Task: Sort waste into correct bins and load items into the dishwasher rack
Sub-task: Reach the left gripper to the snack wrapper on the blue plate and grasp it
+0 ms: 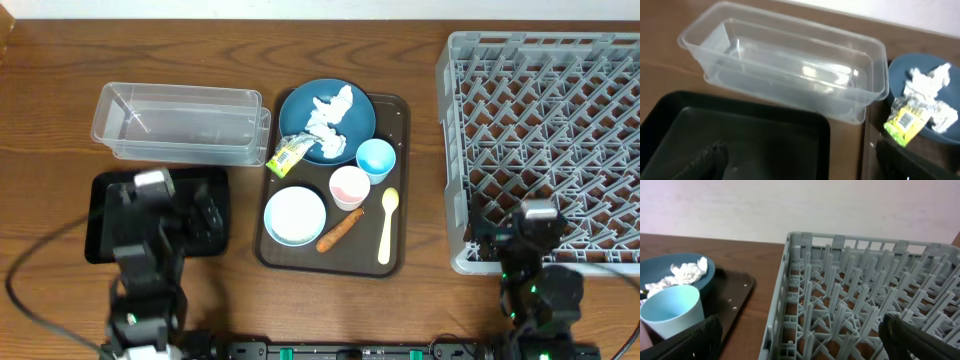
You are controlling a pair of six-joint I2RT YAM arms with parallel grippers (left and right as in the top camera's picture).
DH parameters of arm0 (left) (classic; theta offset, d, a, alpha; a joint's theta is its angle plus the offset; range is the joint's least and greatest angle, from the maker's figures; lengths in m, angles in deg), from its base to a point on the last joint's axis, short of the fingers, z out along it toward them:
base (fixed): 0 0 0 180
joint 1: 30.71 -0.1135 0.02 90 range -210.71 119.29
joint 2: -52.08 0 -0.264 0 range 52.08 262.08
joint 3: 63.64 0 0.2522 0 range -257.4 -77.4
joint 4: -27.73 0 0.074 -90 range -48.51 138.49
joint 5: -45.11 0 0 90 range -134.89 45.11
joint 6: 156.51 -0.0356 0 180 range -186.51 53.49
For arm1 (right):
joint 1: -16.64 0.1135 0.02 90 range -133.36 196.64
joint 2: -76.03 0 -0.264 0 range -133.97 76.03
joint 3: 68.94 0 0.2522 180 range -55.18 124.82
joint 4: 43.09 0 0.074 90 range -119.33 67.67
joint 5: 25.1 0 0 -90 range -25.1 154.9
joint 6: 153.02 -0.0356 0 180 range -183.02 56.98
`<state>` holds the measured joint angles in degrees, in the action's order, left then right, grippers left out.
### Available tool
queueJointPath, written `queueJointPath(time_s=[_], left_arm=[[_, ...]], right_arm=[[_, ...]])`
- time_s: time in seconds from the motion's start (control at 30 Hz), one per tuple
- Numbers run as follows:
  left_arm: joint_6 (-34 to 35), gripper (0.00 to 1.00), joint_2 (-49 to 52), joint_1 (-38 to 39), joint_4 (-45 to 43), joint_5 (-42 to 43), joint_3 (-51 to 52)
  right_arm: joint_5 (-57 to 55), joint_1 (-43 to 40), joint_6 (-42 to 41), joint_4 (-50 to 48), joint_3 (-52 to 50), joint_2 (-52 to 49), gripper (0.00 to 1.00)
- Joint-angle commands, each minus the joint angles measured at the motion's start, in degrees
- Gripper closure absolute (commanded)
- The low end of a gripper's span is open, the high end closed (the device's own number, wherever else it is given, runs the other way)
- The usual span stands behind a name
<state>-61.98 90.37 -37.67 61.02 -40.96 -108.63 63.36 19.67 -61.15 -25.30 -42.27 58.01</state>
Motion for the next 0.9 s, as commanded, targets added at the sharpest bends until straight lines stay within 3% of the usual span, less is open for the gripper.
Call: queueJointPath(time_s=[0.0, 0.3, 0.43, 0.67, 0.87], left_arm=[[0.5, 0.04, 8.2, 0.5, 5.0, 0.1, -9.6], [-5.0, 0.04, 27.8, 9.4, 24.7, 0.1, -32.3], [-5.4, 0.04, 34.3, 14.5, 31.6, 0.1, -37.1], [-2.1, 0.04, 37.9, 16.8, 30.9, 0.4, -37.2], [-2.4, 0.04, 38.8, 17.1, 22.3, 3.1, -37.2]], right_arm=[[-0.9, 0.3, -1.0, 0.7, 6.6, -8.1, 0.01], [0.1, 0.3, -1.0, 17.9, 29.1, -33.7, 0.01], [0.0, 0.3, -1.0, 22.8, 36.4, -42.0, 0.01], [1.3, 0.3, -2.3, 22.3, 37.8, -46.0, 0.01], [2.0, 0.3, -2.3, 22.1, 37.8, -46.0, 0.01]])
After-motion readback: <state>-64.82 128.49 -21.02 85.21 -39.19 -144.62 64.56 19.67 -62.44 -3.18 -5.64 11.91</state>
